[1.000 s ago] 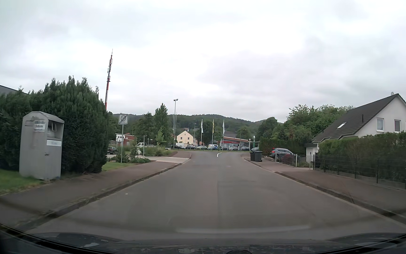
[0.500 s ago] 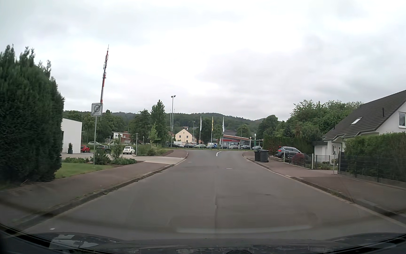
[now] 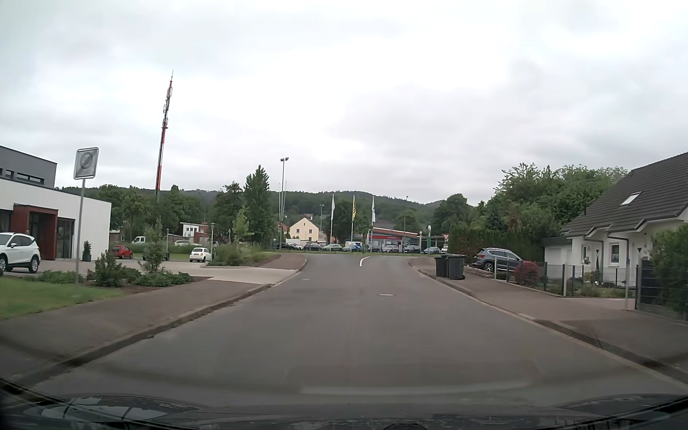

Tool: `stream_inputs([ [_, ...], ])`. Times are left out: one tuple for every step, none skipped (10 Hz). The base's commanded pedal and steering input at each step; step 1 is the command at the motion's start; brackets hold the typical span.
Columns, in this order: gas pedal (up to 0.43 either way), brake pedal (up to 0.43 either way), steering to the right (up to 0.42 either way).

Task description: Follow the waypoints while adhering to traffic rules and regulations

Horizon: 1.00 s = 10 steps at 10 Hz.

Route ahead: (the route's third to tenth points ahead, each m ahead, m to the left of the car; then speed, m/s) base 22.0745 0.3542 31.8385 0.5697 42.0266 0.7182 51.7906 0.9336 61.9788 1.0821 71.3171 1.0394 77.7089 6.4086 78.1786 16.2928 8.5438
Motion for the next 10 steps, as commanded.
stream_inputs([
  [0.157,0.0,0.014],
  [0.15,0.0,0.014],
  [0.118,0.0,0.013],
  [0.079,0.0,0.011],
  [0.0,0.0,0.011],
  [0.0,0.0,0.011],
  [0.0,0.0,0.011],
  [0.067,0.0,0.01],
  [0.098,0.0,0.01],
  [0.118,0.0,0.011],
])
